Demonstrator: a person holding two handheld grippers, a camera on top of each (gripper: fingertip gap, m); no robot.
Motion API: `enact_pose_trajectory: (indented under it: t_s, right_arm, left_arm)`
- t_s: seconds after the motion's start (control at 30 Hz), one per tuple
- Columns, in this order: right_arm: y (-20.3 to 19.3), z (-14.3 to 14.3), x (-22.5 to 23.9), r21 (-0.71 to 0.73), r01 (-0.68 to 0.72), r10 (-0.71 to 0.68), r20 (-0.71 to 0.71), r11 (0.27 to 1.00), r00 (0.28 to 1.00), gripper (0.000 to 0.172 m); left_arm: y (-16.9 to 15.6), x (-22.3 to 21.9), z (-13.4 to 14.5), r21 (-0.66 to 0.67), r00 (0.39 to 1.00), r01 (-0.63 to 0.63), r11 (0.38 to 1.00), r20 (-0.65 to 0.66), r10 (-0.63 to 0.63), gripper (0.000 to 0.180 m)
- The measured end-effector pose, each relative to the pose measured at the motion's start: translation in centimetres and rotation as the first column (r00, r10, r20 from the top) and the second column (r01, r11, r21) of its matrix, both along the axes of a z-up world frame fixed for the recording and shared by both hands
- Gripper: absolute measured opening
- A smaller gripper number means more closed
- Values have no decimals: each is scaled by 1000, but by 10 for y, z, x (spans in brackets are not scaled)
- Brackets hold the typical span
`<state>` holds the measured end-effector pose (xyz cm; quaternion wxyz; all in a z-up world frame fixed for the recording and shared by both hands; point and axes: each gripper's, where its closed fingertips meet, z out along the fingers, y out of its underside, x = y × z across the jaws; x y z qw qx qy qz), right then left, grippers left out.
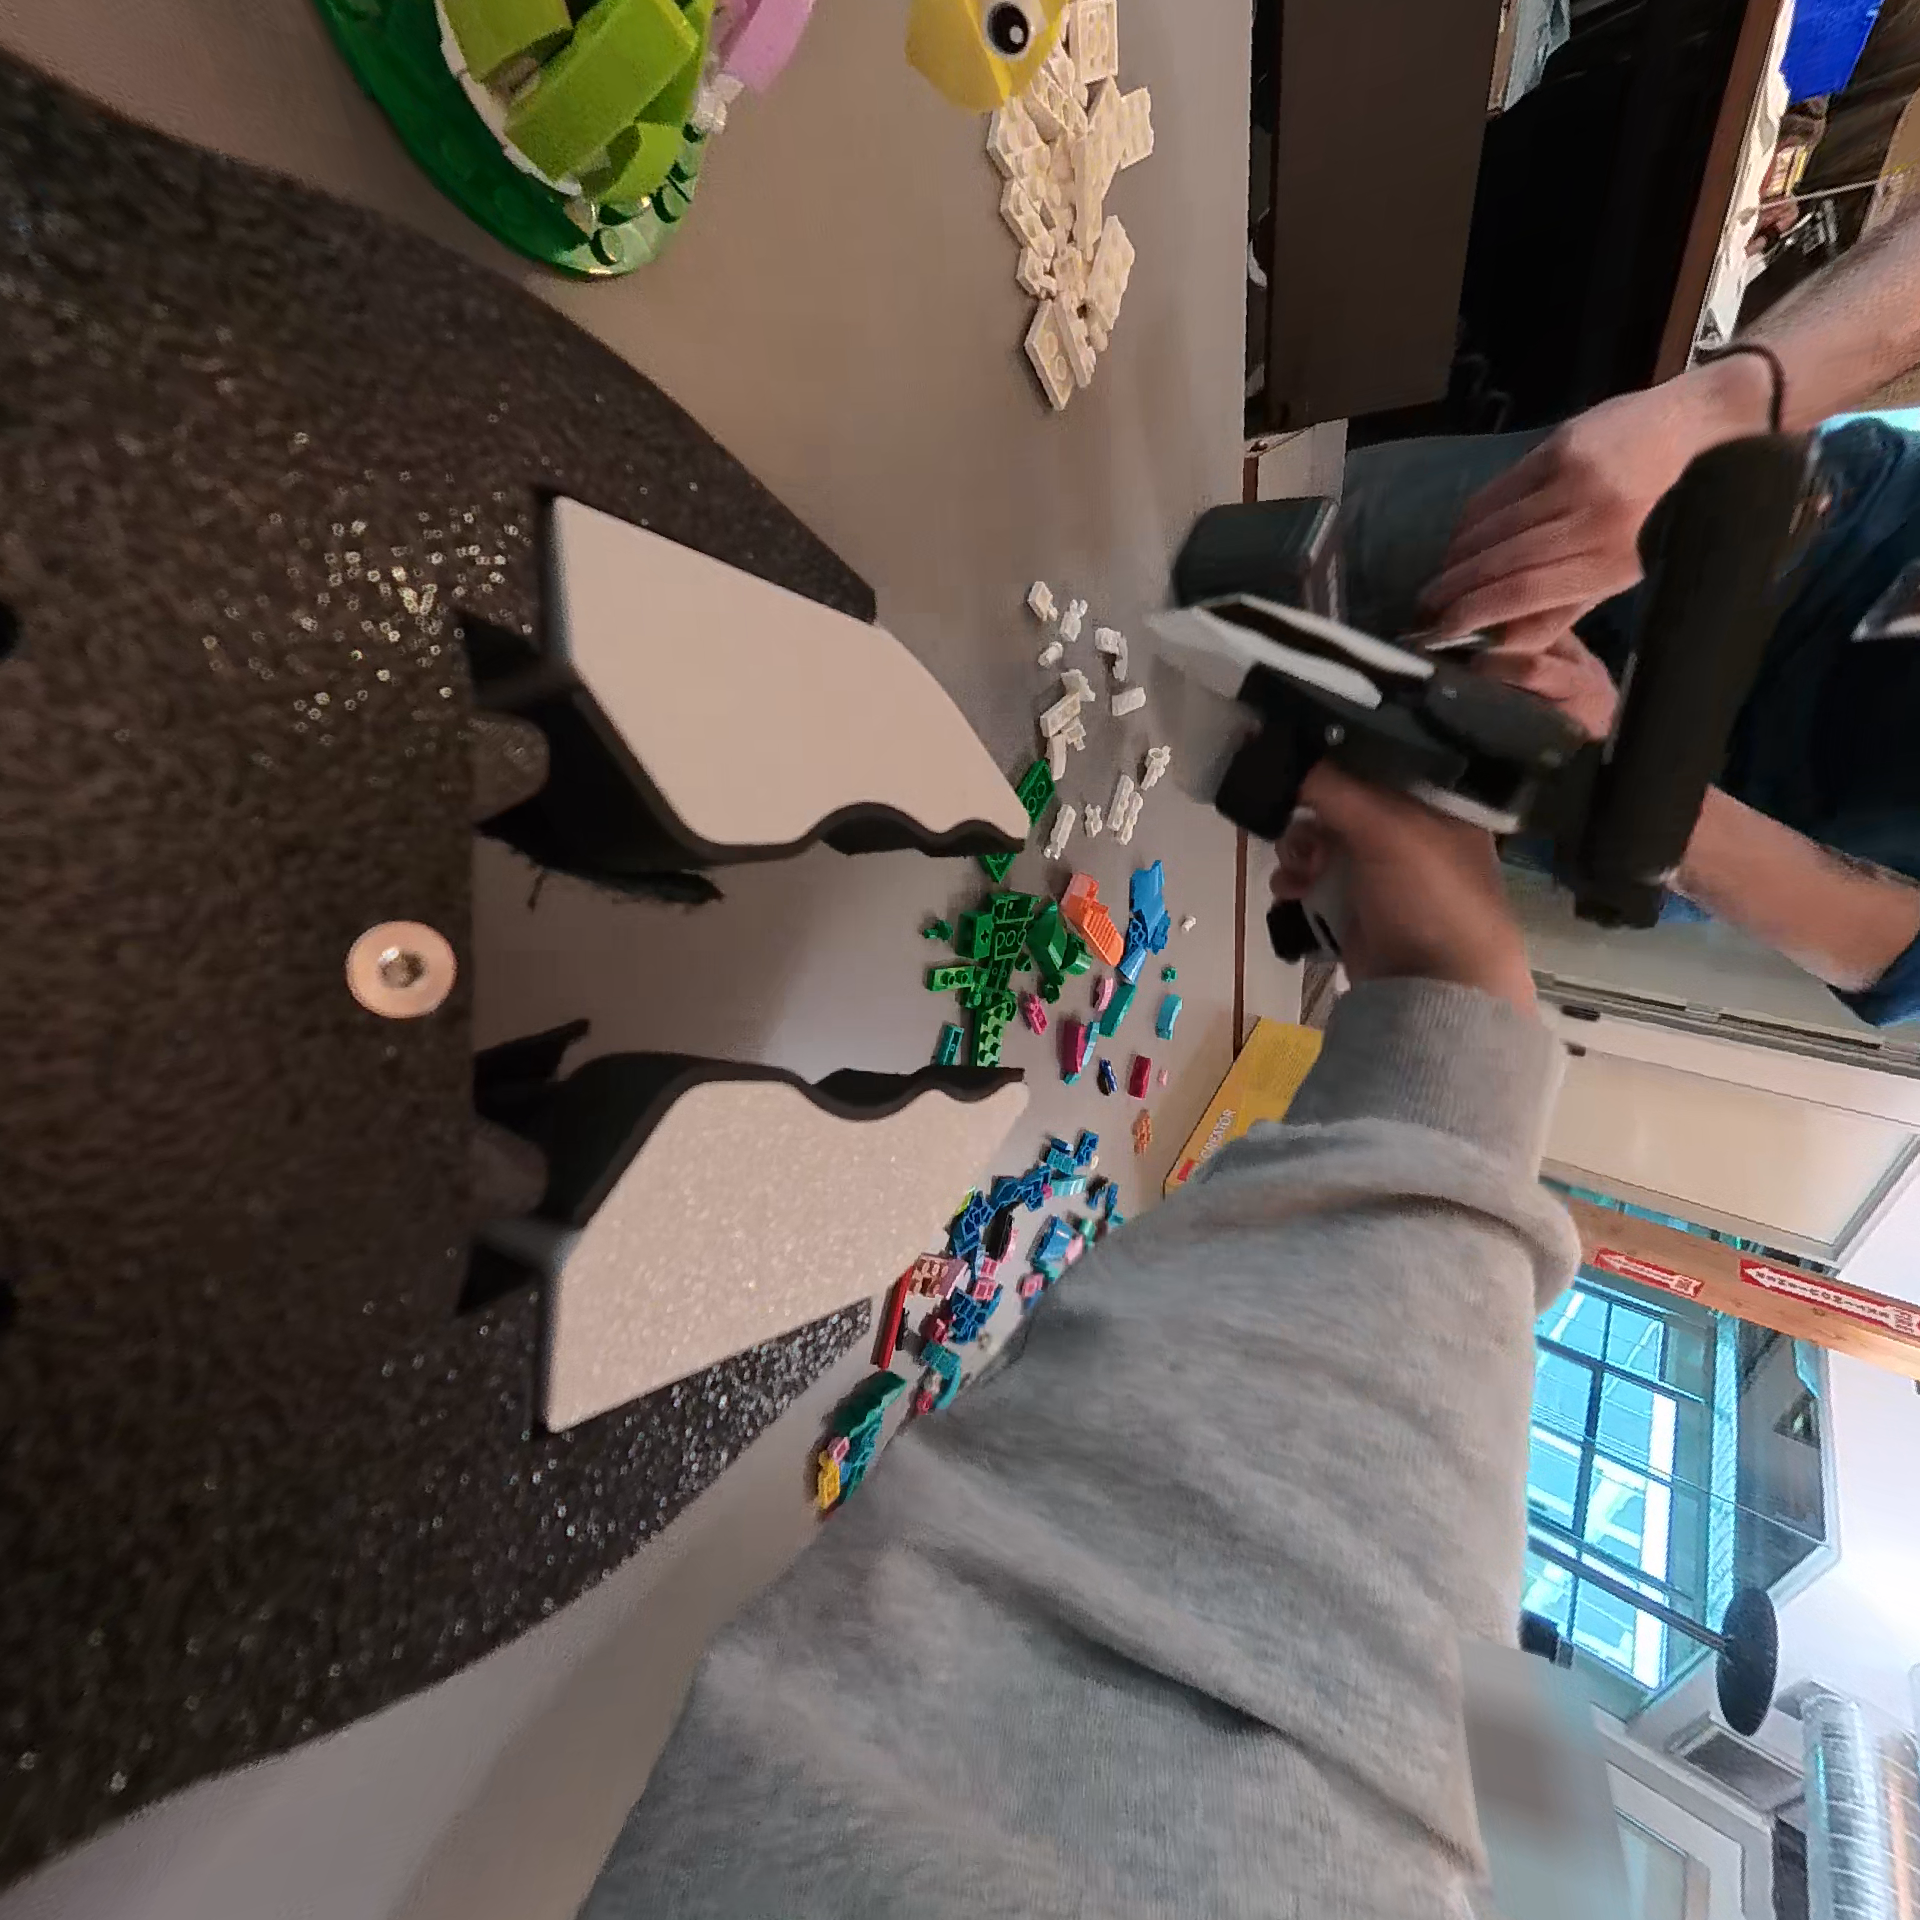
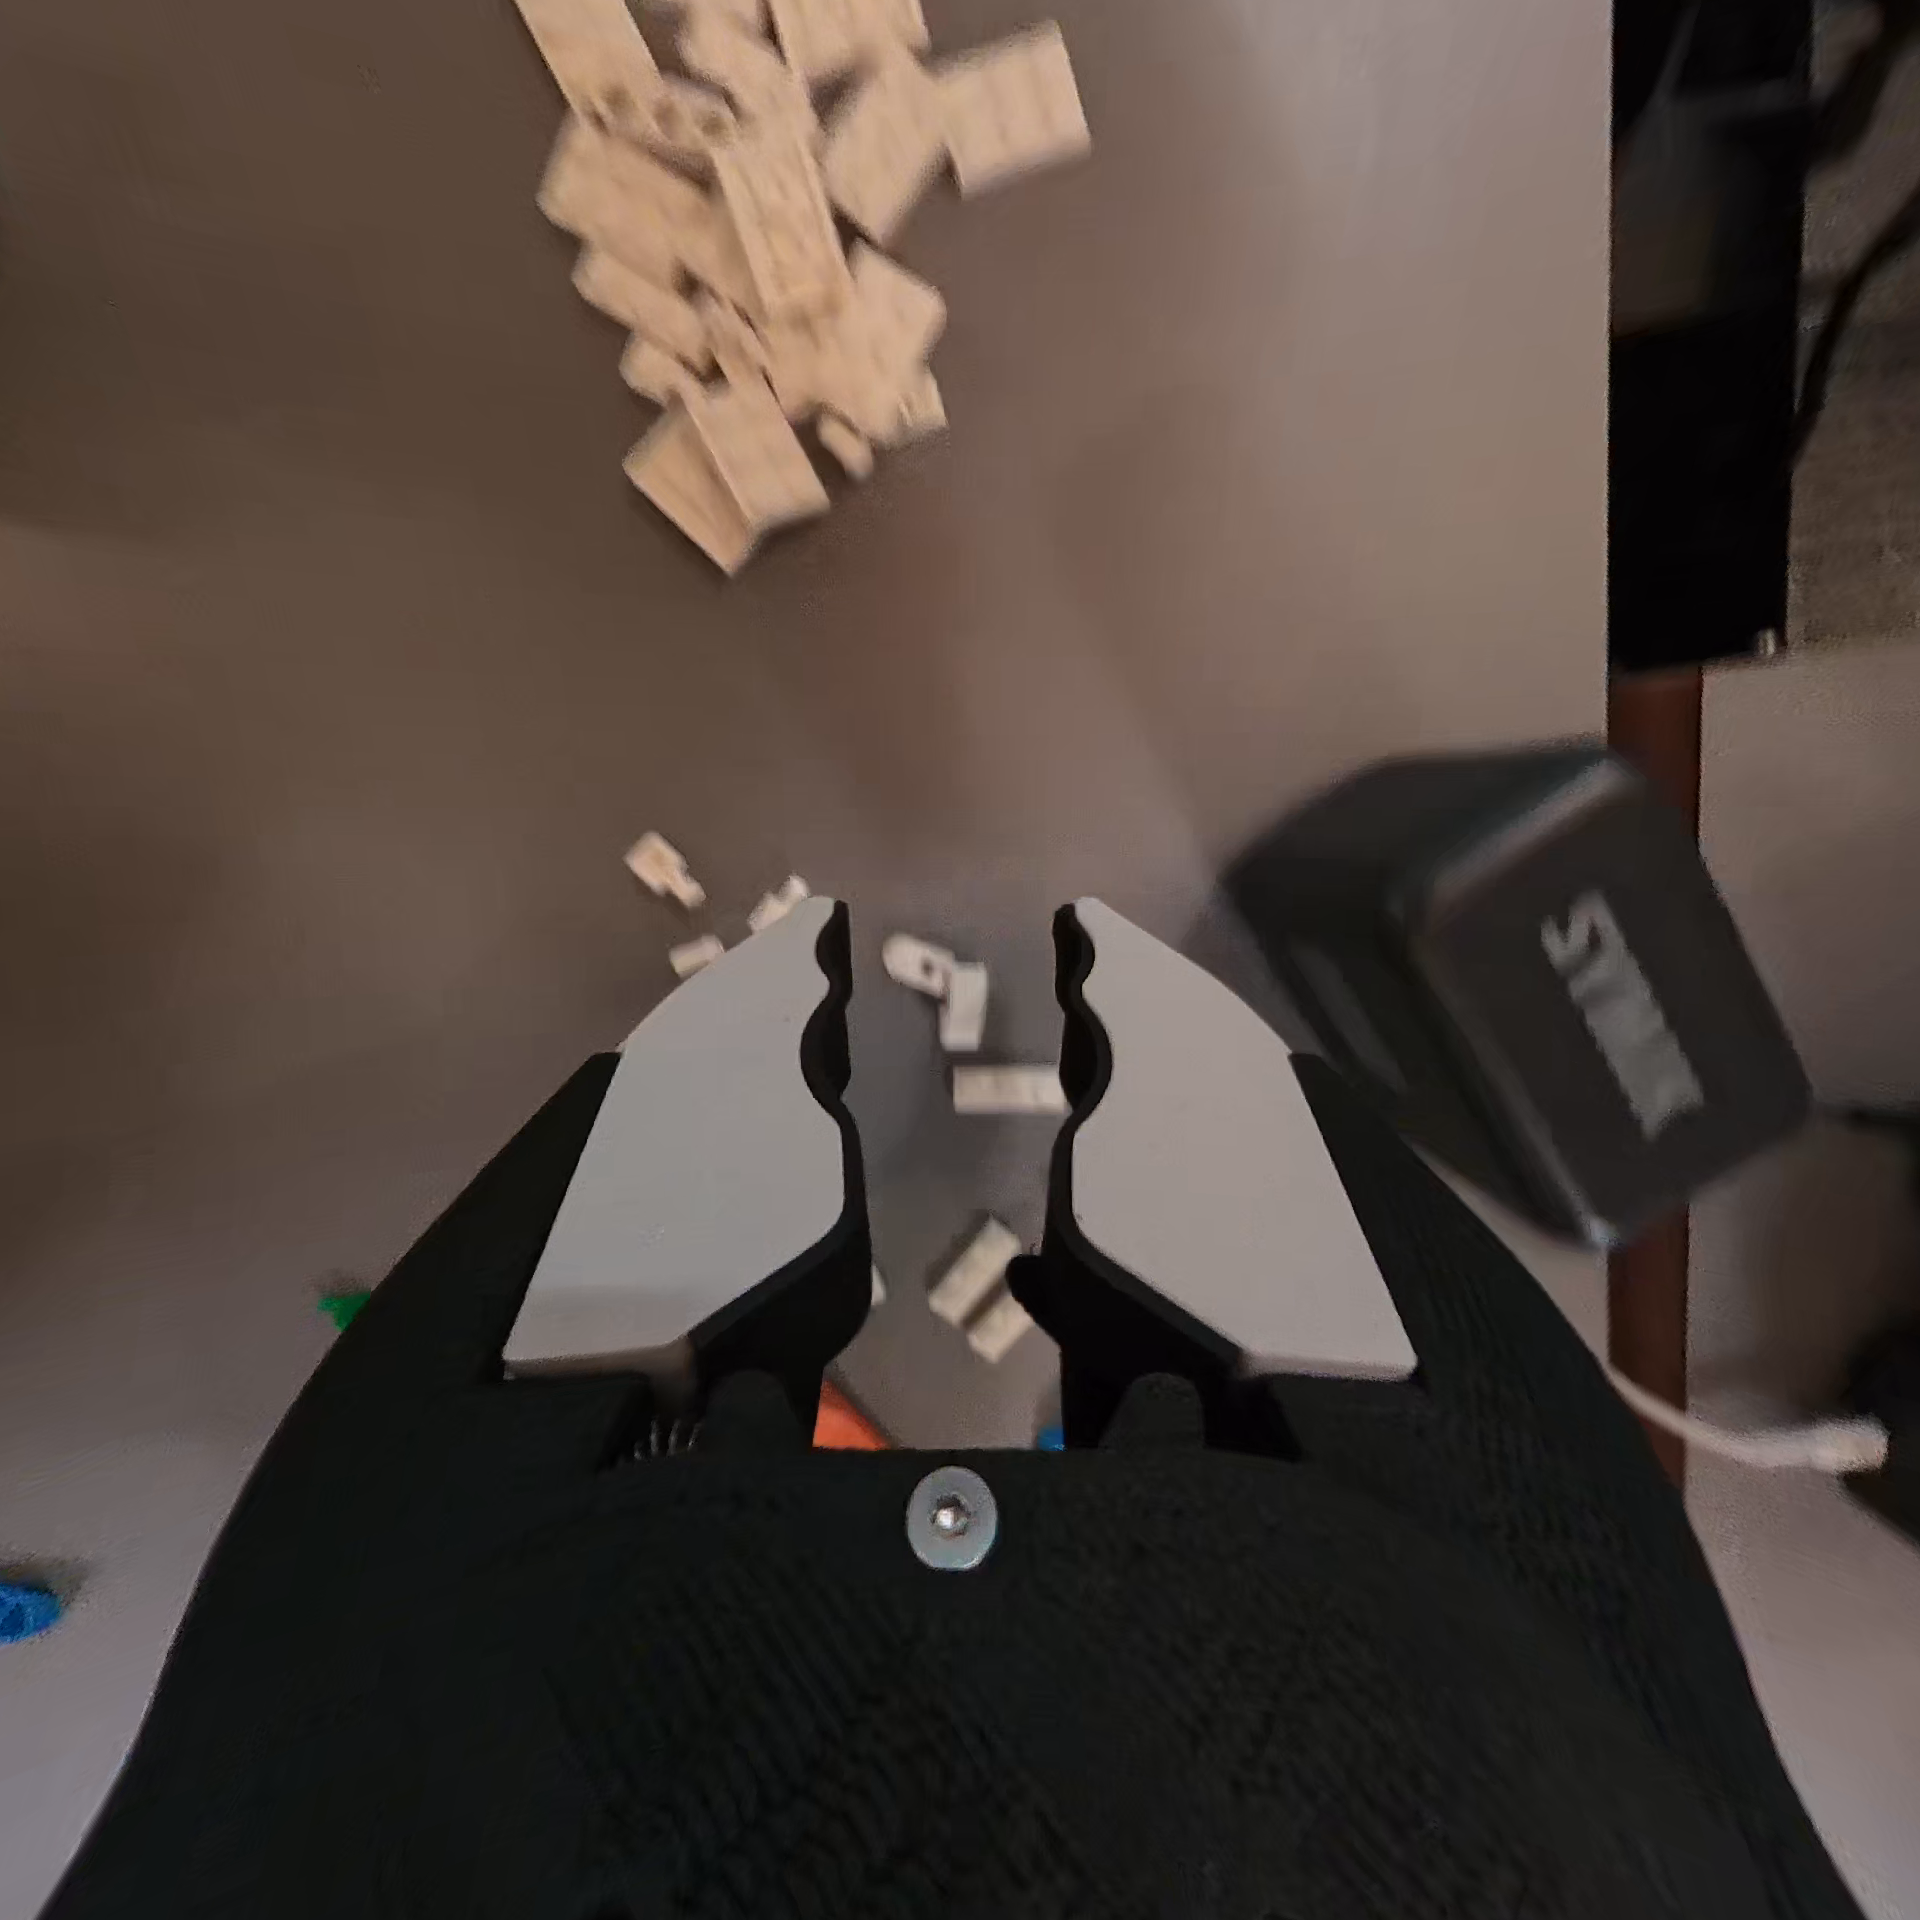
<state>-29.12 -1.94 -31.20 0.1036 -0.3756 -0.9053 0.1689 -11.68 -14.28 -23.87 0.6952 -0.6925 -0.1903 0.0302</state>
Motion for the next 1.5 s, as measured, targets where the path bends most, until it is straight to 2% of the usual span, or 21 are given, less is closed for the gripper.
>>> enact_pose_trajectory:
  t_s: [0.13, 0.3, 0.6, 0.7, 0.8, 0.97, 1.2, 1.27, 1.3, 1.37, 1.5]
  right_arm:
    - [28, -6, 19, -21, 105, -104, 65, 994, 992, 33]
    - [37, -14, 26, -9, 33, -32, 29, 999, 999, 35]
    - [37, -22, 19, -54, 32, -30, 26, 998, 999, 36]
    - [33, -22, 20, -64, 20, -17, 43, 998, 999, 23]
    - [27, -17, 14, -54, -5, 6, 18, 999, 1000, 23]
    - [-25, -2, -10, -97, -109, 102, -76, 989, 992, 23]
    - [-74, -12, -35, -25, -209, 207, -71, 978, 976, 22]
    - [-75, -15, -37, -16, -202, 201, -55, 979, 978, 26]
    - [-75, -14, -36, -17, -197, 196, -47, 980, 979, 35]
    - [-70, -9, -32, -37, -179, 177, -48, 983, 983, 42]
    - [-37, 1, -22, -28, -82, 80, -45, 996, 996, 38]
  left_arm:
    - [0, 0, 0, -1, 1000, -1, 1000, 0, 1, 38]
    - [0, 0, 0, 0, 1000, 0, 1000, 1, 0, 38]
    - [0, 0, 0, -1, 1000, 2, 1000, 2, -2, 38]
    - [0, 0, 0, -1, 1000, 2, 1000, 3, -2, 38]
    - [0, -1, 0, 1, 1000, 1, 1000, 4, -1, 38]
    - [0, -1, 0, 0, 1000, 2, 1000, 4, -2, 38]
    - [-1, 0, 0, -1, 1000, 4, 1000, -2, -4, 38]
    - [-1, 1, 0, 1, 1000, 5, 1000, -1, -5, 38]
    - [-1, 1, 1, 2, 1000, 5, 1000, 0, -5, 38]
    - [-1, 1, 1, 2, 1000, 6, 1000, 2, -6, 38]
    - [0, 1, 0, 0, 1000, 7, 1000, 0, -7, 38]
